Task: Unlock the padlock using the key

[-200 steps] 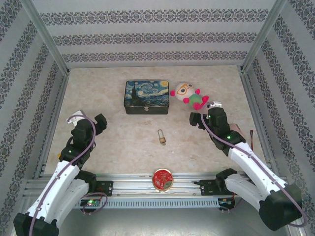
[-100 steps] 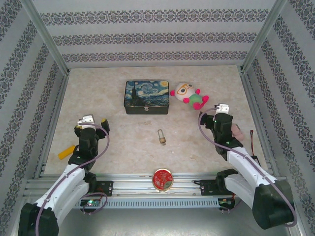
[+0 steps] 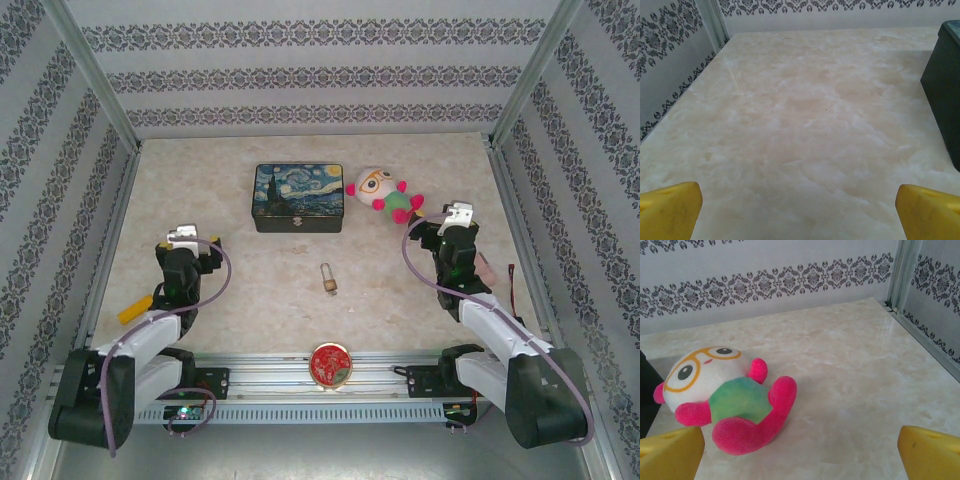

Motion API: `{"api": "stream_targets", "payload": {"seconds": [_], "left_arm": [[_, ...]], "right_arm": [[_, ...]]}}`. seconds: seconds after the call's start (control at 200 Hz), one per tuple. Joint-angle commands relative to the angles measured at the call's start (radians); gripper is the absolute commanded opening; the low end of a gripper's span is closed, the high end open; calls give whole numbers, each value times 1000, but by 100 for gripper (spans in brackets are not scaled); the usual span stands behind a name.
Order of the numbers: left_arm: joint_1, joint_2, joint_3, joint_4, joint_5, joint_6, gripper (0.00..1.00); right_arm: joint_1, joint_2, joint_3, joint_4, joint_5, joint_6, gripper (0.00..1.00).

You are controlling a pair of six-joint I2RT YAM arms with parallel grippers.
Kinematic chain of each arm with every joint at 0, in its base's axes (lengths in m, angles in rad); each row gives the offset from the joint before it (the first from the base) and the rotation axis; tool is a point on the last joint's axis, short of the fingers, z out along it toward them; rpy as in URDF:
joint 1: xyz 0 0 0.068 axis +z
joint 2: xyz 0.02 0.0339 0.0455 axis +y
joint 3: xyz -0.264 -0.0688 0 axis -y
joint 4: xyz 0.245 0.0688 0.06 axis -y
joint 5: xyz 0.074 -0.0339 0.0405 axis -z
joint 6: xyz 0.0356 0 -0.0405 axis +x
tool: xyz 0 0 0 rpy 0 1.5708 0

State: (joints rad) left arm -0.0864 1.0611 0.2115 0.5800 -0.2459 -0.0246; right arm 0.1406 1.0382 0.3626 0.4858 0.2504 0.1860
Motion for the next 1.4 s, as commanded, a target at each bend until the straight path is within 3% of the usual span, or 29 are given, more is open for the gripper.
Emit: {"api": "stream_targets", "payload": {"seconds": [0.0,0.19,0.5,0.77,0.845,0.954,1.399], "left_arm": [[29,46,52,125,46,32,99],[75,136,61,211,100,24,99],[79,356,91,377,198,9,99],[81,542,122,492,312,54,99],[89,511,176,332,363,57,99],[126,525,175,361,425,29,99],[126,530,172,377,377,17,99]], "right_arm": [[-14,6,-13,84,27,-18,98],[-24,18,-57,125,40,-32,98],[-61,73,-73,205,39,-69,98],[-98,160,-99,377,-3,-111,98],[-115,170,-87,373,-26,-103,98],[-136,163,-87,365,-67,-92,98],[-139,249,-165,522,-151,-132,98]]}}
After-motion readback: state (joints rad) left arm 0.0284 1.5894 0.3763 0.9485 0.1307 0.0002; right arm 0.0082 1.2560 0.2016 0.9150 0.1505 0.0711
